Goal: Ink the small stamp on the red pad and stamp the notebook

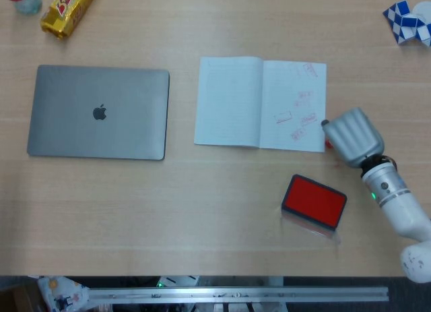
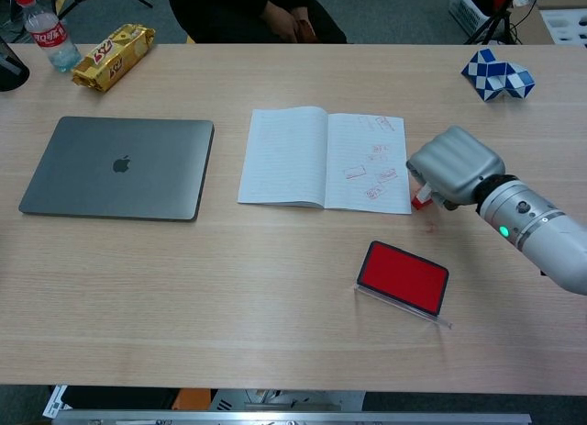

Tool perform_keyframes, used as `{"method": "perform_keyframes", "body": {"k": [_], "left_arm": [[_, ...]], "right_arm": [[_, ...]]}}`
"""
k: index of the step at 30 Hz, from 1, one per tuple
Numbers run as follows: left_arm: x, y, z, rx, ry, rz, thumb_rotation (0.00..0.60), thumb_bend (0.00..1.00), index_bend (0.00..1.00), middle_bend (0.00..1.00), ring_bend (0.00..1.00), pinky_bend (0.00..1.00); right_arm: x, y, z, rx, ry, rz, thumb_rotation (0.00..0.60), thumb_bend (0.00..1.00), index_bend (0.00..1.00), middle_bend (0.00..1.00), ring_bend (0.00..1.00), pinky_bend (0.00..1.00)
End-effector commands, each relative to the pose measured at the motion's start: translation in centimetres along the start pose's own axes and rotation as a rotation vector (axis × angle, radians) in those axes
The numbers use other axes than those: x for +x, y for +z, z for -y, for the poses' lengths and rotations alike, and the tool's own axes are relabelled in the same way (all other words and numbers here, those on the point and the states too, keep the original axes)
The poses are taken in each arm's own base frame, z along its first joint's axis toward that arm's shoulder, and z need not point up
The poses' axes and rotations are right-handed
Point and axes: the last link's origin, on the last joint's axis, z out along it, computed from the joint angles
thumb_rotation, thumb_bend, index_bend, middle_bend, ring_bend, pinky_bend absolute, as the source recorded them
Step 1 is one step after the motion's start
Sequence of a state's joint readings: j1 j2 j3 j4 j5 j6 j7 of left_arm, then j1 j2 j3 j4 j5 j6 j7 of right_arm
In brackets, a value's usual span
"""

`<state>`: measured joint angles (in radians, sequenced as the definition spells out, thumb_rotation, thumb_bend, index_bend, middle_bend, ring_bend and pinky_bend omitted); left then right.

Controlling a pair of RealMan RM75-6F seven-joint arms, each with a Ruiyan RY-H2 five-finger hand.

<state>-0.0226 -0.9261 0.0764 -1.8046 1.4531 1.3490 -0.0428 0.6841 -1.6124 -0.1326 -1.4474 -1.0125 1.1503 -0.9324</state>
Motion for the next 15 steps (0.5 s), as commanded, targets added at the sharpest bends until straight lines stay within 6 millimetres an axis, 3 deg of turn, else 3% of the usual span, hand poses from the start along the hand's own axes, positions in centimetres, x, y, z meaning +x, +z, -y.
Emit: {"method": "perform_keyframes", "body": {"k": [1,15], "left_arm": [[0.00,0.01,0.00,0.000,0.000,0.001,0.600,0.27,0.03,0.03,0.03,0.04],[0.03,0.02,-0.08,-0.001,0.002,0.002,0.600,0.27,0.03,0.03,0.03,0.04]], "right_arm": [[-0.15,0.00,0.00,-0.003,0.005,0.000,0.600,0.27,0.66,1.00,1.00,1.00],[-0.06,-0.31,-0.29,-0.005,0.029,0.010,0.600,0.27,0.58,1.00,1.00,1.00]]}}
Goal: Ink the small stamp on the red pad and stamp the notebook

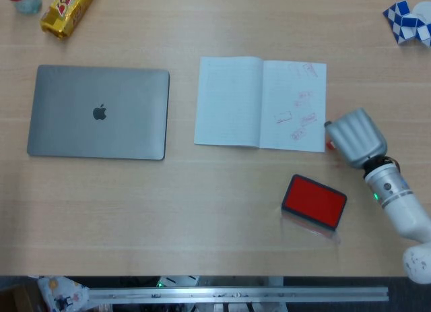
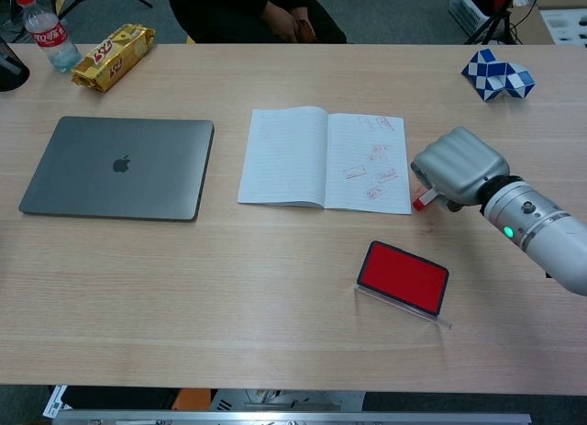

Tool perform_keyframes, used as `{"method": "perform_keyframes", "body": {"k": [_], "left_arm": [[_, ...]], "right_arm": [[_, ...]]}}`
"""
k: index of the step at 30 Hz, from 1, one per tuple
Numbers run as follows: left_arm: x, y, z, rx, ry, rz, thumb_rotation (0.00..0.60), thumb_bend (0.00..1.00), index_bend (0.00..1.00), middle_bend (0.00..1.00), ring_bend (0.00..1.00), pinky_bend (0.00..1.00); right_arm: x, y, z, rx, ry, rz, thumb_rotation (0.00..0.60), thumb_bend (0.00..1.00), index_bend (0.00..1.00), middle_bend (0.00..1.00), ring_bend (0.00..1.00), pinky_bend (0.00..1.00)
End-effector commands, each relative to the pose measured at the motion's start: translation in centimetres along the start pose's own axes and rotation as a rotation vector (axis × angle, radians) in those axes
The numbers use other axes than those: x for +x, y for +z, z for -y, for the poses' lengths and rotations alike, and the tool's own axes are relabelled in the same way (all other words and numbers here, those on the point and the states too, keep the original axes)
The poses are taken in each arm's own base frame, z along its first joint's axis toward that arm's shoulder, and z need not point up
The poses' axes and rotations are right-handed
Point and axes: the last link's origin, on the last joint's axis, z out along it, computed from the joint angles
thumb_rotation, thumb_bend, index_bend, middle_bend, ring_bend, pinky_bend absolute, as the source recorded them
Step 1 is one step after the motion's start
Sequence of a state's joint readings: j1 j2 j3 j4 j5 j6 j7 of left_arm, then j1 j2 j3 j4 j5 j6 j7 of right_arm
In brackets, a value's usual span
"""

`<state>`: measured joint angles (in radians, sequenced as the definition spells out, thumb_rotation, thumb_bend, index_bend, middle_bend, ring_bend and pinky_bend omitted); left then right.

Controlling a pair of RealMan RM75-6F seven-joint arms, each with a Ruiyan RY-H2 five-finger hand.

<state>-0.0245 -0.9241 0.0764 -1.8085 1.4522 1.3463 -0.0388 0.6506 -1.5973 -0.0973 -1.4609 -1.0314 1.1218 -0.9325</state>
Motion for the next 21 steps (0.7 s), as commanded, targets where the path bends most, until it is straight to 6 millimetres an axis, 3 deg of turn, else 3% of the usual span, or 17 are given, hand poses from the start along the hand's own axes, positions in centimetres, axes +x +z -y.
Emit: {"method": "perform_keyframes", "body": {"k": [1,21], "left_arm": [[0.01,-0.03,-0.02,-0.001,0.000,0.000,0.600,0.27,0.03,0.03,0.03,0.04],[0.16,0.00,-0.15,-0.002,0.002,-0.002,0.600,0.27,0.03,0.03,0.03,0.04]], "right_arm": [[0.10,-0.02,-0.05,0.000,0.004,0.001,0.600,0.27,0.56,1.00,1.00,1.00],[0.40,-0.66,-0.81,-0.003,0.015,0.030,0.600,0.26,0.42,1.00,1.00,1.00]]}}
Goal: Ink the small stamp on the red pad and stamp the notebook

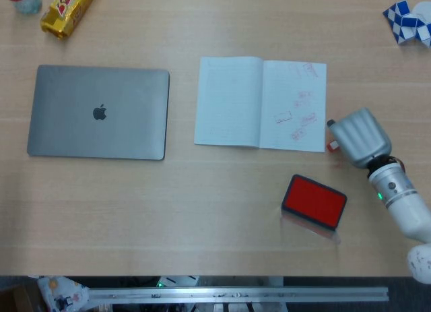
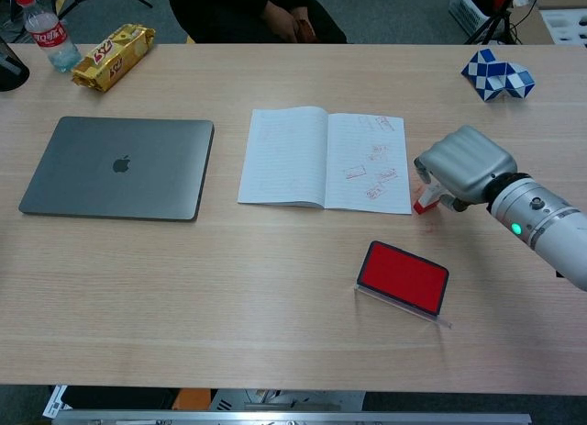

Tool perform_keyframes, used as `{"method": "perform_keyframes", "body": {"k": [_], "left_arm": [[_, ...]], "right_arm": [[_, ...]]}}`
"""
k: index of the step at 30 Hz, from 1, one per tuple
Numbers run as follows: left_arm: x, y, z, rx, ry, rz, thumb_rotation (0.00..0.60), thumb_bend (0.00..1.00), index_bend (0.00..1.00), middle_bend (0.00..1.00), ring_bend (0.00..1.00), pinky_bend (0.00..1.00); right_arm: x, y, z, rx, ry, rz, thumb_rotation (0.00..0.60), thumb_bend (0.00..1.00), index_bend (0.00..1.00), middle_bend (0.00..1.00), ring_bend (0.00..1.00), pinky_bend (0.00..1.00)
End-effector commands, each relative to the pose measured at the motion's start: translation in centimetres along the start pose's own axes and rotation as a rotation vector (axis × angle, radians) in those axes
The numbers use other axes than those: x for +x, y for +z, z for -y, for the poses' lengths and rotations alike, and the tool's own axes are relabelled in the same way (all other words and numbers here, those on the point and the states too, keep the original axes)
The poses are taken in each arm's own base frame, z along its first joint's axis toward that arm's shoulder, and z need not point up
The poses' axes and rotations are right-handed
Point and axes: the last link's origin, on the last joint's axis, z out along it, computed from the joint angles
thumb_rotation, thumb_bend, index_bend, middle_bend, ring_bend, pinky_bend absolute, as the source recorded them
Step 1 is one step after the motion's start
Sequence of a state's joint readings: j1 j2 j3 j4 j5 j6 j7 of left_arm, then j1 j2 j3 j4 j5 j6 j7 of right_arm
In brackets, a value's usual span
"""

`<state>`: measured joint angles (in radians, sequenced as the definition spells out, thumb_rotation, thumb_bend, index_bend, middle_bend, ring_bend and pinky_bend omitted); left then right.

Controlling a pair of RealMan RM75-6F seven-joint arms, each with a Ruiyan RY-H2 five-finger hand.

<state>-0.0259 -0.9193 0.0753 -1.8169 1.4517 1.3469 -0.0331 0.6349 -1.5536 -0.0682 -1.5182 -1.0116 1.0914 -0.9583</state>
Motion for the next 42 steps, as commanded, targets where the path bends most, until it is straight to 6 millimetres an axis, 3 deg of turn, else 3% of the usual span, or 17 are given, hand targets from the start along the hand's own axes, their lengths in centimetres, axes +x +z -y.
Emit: {"method": "perform_keyframes", "body": {"k": [1,6,13,21,24,31,35,42], "left_arm": [[0.0,0.0,0.0,-0.001,0.000,-0.001,0.600,0.27,0.03,0.03,0.03,0.04],[0.2,-0.1,0.0,-0.002,-0.001,-0.010,0.600,0.27,0.03,0.03,0.03,0.04],[0.5,0.2,-0.1,0.002,-0.010,-0.059,0.600,0.27,0.03,0.03,0.03,0.04],[0.7,0.5,-0.3,-0.006,-0.007,-0.093,0.600,0.27,0.03,0.03,0.03,0.04],[0.8,0.6,-0.4,-0.013,-0.007,-0.109,0.600,0.27,0.03,0.03,0.03,0.04],[1.0,0.8,-0.7,-0.039,-0.012,-0.195,0.600,0.27,0.03,0.03,0.03,0.04],[1.0,0.8,-0.9,-0.048,-0.016,-0.212,0.600,0.27,0.03,0.03,0.03,0.04],[0.8,0.8,-1.1,-0.060,-0.026,-0.237,0.600,0.27,0.03,0.03,0.03,0.04]], "right_arm": [[0.1,-0.2,-0.2,-0.001,-0.002,0.002,0.600,0.26,0.41,1.00,1.00,1.00],[0.8,-1.1,-1.0,-0.008,0.024,-0.014,0.600,0.26,0.39,1.00,1.00,1.00],[3.6,-4.2,-3.9,-0.077,0.153,-0.098,0.600,0.27,0.39,0.97,1.00,1.00],[4.3,-8.0,-8.4,-0.219,0.279,-0.162,0.600,0.28,0.46,0.72,0.78,1.00],[3.9,-9.6,-10.1,-0.285,0.332,-0.184,0.600,0.28,0.46,0.63,0.67,0.92],[2.0,-13.0,-12.9,-0.419,0.438,-0.245,0.600,0.28,0.37,0.41,0.38,0.59],[1.1,-14.2,-13.9,-0.473,0.479,-0.303,0.600,0.28,0.36,0.37,0.32,0.55],[0.2,-15.9,-14.5,-0.523,0.514,-0.389,0.600,0.28,0.36,0.37,0.32,0.54]]}}
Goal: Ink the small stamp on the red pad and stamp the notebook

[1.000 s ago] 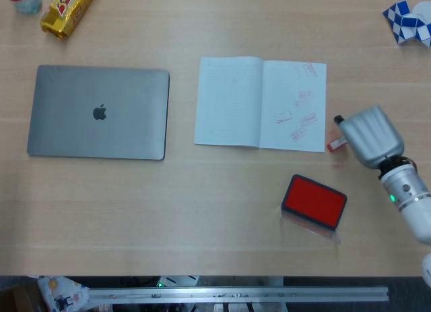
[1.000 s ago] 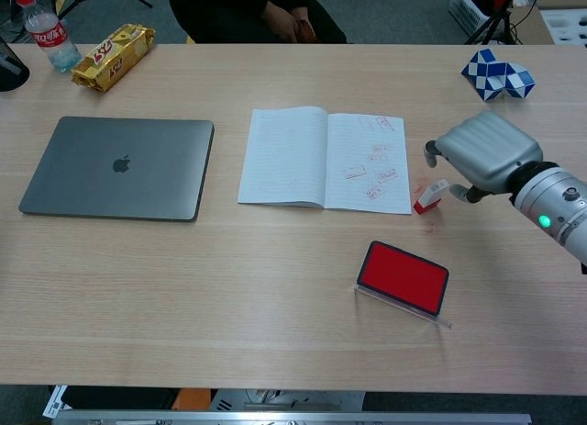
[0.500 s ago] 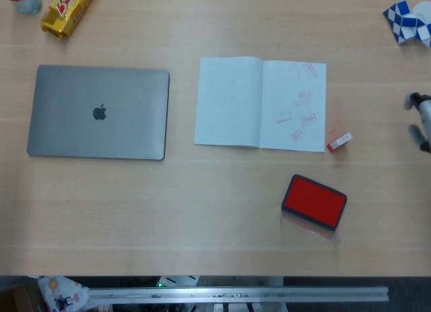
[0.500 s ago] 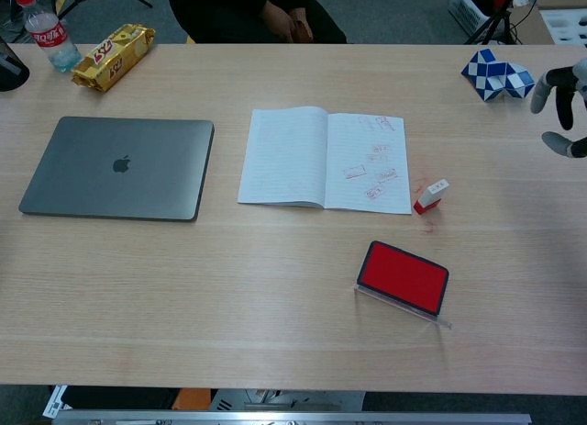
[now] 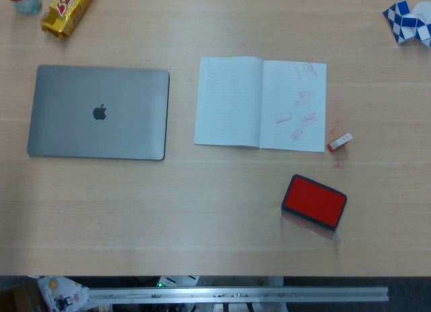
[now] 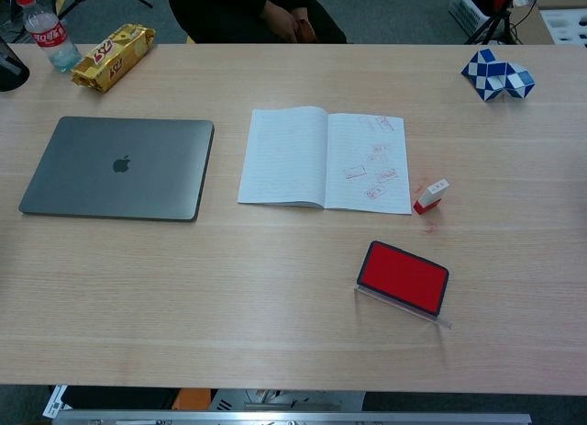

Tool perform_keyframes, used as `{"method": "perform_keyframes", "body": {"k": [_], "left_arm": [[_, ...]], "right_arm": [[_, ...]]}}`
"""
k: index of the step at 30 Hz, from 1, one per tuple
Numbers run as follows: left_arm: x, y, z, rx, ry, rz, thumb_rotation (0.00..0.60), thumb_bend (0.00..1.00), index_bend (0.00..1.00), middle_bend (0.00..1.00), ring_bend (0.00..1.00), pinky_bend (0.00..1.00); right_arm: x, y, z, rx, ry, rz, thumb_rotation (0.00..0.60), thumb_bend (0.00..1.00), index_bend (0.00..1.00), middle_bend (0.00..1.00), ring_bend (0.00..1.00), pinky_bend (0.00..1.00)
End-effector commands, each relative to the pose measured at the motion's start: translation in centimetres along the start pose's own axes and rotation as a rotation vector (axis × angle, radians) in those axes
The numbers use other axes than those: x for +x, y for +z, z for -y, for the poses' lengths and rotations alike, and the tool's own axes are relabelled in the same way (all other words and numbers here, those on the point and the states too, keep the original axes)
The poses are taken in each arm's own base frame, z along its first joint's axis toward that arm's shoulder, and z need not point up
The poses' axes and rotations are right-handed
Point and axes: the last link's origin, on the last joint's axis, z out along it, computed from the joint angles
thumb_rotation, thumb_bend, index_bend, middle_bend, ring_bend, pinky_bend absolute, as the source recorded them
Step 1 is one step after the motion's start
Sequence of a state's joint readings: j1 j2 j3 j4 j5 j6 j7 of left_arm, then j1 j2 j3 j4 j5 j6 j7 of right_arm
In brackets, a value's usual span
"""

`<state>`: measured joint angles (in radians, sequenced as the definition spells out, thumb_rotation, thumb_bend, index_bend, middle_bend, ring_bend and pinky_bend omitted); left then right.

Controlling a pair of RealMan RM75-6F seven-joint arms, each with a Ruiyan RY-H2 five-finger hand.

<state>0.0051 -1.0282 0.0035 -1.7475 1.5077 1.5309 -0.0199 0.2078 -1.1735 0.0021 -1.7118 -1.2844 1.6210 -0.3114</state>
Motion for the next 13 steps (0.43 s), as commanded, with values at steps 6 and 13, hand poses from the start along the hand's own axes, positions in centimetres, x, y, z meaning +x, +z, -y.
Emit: {"method": "perform_keyframes", "body": {"k": [6,13], "left_arm": [[-0.03,0.06,-0.22,-0.006,-0.003,-0.004,0.600,0.27,0.03,0.03,0.03,0.04],[-0.10,0.01,-0.25,-0.003,-0.001,-0.003,0.600,0.27,0.03,0.03,0.03,0.04]], "right_arm": [[-0.22,-0.85,-0.74,-0.028,0.028,-0.012,0.600,0.28,0.36,0.37,0.32,0.54],[-0.39,-0.78,-0.85,-0.029,0.025,0.010,0.600,0.28,0.36,0.37,0.32,0.54]]}}
